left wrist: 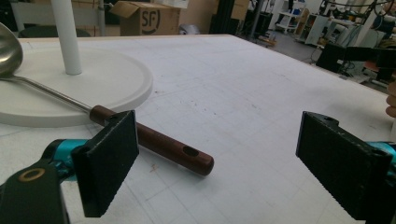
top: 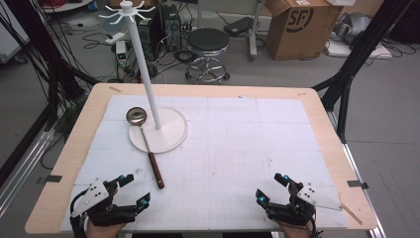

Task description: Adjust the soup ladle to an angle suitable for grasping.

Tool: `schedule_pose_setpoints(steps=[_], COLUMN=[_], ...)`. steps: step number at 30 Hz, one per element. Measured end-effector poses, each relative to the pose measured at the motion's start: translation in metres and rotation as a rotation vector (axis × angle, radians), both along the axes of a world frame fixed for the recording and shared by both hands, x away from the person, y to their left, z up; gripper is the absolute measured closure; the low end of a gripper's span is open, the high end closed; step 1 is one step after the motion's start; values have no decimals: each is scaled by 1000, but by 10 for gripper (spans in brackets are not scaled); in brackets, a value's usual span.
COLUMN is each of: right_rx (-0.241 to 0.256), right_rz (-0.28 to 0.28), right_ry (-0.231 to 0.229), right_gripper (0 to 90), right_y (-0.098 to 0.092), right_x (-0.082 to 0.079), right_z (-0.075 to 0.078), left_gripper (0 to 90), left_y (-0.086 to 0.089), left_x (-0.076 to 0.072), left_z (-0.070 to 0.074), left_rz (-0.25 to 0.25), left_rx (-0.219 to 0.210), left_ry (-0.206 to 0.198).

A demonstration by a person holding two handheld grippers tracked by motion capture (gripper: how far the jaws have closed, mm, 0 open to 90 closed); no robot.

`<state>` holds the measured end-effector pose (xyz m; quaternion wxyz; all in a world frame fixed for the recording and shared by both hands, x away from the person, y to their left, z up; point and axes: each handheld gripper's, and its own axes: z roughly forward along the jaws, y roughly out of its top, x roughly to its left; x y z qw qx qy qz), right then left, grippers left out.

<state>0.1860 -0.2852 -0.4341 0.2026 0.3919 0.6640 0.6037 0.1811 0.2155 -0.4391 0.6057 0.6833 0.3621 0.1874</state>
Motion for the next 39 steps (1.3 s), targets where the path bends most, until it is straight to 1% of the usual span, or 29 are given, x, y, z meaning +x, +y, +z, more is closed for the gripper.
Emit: schedule_pose_setpoints(steps=[3,4,5,6,7,8,9,10,11,12,14,16,18,19,20,21,22,23,25,28,30,31,32,33,34,35,36,37,39], right_rx=[-2,1,1,-1,-6,-6,-7,-7,-4,-4,0,-7,-7,-9,-9,-13,-12,-12,-13,-16,-19,-14,-14,-12,-13,-14,-14,-11,-10], right_rz=[3,7,7,6,9,9,9,9,5,5,5,4,6,4,4,7,6,7,11,6,2,3,3,4,-2,-3,-3,-1,-1], right_ry=[-4,1,1,0,-7,-7,-7,-7,-10,-10,-8,-13,-12,-17,-17,-16,-14,-16,-12,-19,-25,-18,-18,-16,-20,-22,-22,-26,-31], right_gripper=[103,103,103,103,103,103,103,103,103,103,103,103,104,104,104,103,104,103,103,103,103,103,103,103,104,103,103,104,104], right_y=[1,2,2,2,3,3,2,2,1,1,1,2,3,3,3,4,4,4,4,4,4,3,3,3,3,3,3,2,1], right_x=[0,0,0,1,1,1,1,1,1,1,0,0,0,0,0,0,0,0,-1,-1,-1,-1,-1,-1,-1,-2,-2,-3,-3], right_z=[0,0,0,0,0,0,0,0,0,0,0,0,1,1,1,1,1,1,1,1,1,1,1,1,1,1,1,2,2], left_gripper=[142,173,173,233,260,260,371,371,494,494,607,687,776,856,856,897,898,898,899,899,899,900,900,900,900,900,900,900,900], left_y=[1,1,2,2,1,0,-1,-2,-3,-4,-5,-6,-7,-7,-7,-7,-7,-8,-10,-10,-12,-13,-15,-18,-21,-24,-28,-31,-34], left_x=[-1,-2,-2,-2,-3,-3,-3,-2,-2,-1,0,2,5,7,8,10,13,16,24,34,38,40,43,45,47,50,53,55,61], left_z=[0,0,0,0,0,0,0,0,0,-1,-1,-3,-6,-7,-7,-8,-8,-8,-8,-8,-10,-11,-12,-13,-13,-13,-14,-14,-13], left_rz=[0,-5,-12,-23,-25,-23,-18,-19,-10,1,0,23,22,26,25,26,28,22,27,-3,-17,-30,-36,-36,-45,-58,-67,-70,-91], left_rx=[-3,-4,-7,-3,4,19,35,45,52,57,57,91,117,139,148,167,181,201,244,244,260,268,281,305,321,340,372,389,383], left_ry=[2,1,-1,-5,-3,-5,-5,-1,7,13,23,50,81,96,110,120,133,140,157,179,200,213,233,247,261,268,277,277,292])
